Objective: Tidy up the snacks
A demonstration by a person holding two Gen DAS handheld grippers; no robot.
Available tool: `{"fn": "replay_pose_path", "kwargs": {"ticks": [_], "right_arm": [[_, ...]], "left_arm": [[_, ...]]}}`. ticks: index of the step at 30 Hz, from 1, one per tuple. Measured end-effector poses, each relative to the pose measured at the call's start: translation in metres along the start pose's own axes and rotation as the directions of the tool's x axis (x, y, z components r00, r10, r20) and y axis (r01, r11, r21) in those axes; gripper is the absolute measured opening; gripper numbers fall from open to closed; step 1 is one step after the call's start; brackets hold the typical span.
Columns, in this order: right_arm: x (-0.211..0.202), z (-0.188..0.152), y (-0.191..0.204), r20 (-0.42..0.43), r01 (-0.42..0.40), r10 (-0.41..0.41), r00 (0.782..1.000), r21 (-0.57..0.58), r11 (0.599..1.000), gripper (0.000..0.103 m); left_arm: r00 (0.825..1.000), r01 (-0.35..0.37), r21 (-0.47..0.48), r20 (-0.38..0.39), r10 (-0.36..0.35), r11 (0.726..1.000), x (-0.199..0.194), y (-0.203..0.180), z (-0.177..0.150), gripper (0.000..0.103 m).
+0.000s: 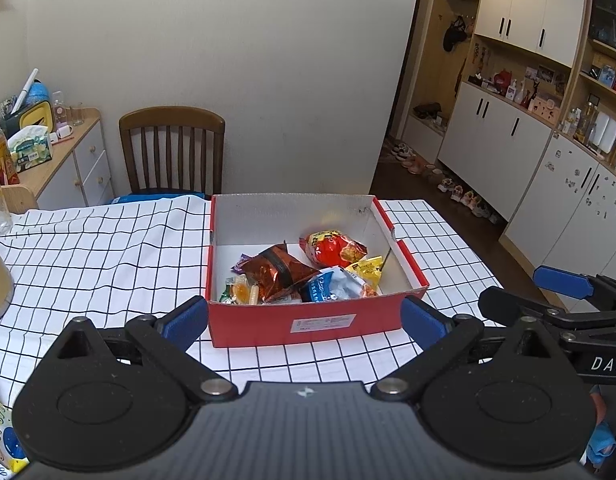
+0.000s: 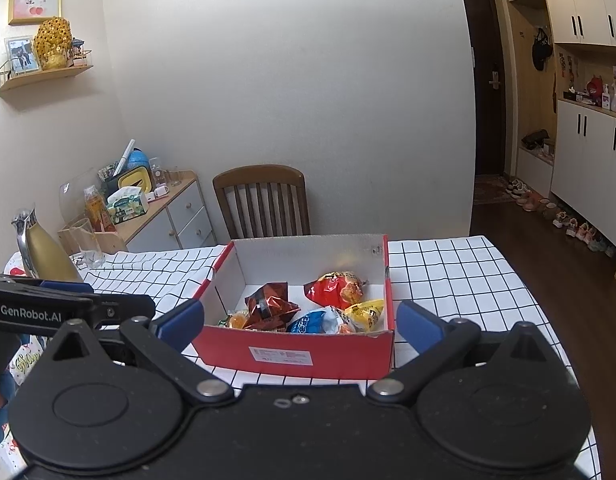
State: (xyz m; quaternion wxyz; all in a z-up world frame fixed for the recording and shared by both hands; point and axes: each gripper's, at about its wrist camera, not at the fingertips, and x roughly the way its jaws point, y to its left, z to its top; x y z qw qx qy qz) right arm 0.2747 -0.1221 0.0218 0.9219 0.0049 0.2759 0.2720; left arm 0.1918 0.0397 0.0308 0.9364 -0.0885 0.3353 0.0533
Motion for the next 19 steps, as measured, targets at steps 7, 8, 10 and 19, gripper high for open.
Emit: {"fn": "replay_pose_path", "kwargs": {"ticks": [7,8,10,19], "right_arm": [[-0.006,-0.002,-0.004,0.005,0.000,0.000,1.000,0.005,1.000,0.103],[-0.007,-0.003,-0.005,0.007,0.000,0.000,1.000,0.005,1.000,0.103],[-0.008,-0.003,-0.005,0.007,0.003,-0.003,1.000,0.005,1.000,0.103],[-0.022,-0.009,-0.006,0.010,0.016,-0.016,1.000,0.020,1.000,0.103]], "left_arm": [[1.000,-0.012,-0.010,-0.010,0.012,1.000,-0.002,-0.004,-0.001,0.103],[1.000,-0.018,-0.007,-0.009,0.018,1.000,-0.002,-0.005,-0.002,0.103],[1.000,-0.010,-0.013,-0.013,0.010,1.000,-0.003,-0.005,-0.003,0.103],[1.000,0.005,-0.022,-0.022,-0.006,1.000,-0.013,-0.005,-0.008,0.103]]}}
